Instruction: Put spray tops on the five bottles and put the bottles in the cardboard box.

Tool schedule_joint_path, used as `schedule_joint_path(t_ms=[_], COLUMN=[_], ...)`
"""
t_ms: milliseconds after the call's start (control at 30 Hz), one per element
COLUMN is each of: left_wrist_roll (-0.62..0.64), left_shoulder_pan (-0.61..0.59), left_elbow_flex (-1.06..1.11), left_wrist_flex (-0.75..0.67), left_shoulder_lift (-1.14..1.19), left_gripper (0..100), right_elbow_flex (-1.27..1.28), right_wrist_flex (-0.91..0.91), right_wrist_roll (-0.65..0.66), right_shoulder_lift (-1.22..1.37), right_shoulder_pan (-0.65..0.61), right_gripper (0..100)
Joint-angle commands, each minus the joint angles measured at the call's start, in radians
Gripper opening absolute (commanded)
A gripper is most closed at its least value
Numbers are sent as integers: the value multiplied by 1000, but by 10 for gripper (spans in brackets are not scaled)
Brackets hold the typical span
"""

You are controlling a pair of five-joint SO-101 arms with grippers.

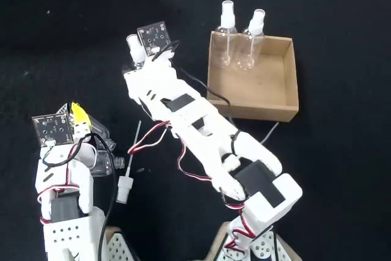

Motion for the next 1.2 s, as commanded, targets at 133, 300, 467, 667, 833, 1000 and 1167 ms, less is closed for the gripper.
schedule_joint_path(t_ms=[133,300,467,667,833,1000,1167], left_wrist_roll=[-2,-2,-2,-2,-2,-2,-2], left_shoulder_pan=[8,8,7,7,7,7,8], left_elbow_flex=[10,10,10,10,10,10,10], left_wrist_flex=[0,2,2,0,-2,-2,-2], left_shoulder_lift=[-5,-5,-5,-5,-5,-5,-5], left_gripper=[36,36,36,36,36,36,36], right_elbow_flex=[-64,-104,-130,-125,-88,-58,-51], right_wrist_flex=[-20,-25,-20,-18,-17,-17,-17], right_wrist_roll=[6,6,5,5,21,86,87], right_shoulder_lift=[2,76,93,101,97,97,96], right_shoulder_pan=[-11,-12,-11,-11,-9,-11,-15], right_gripper=[275,274,273,194,21,161,227])
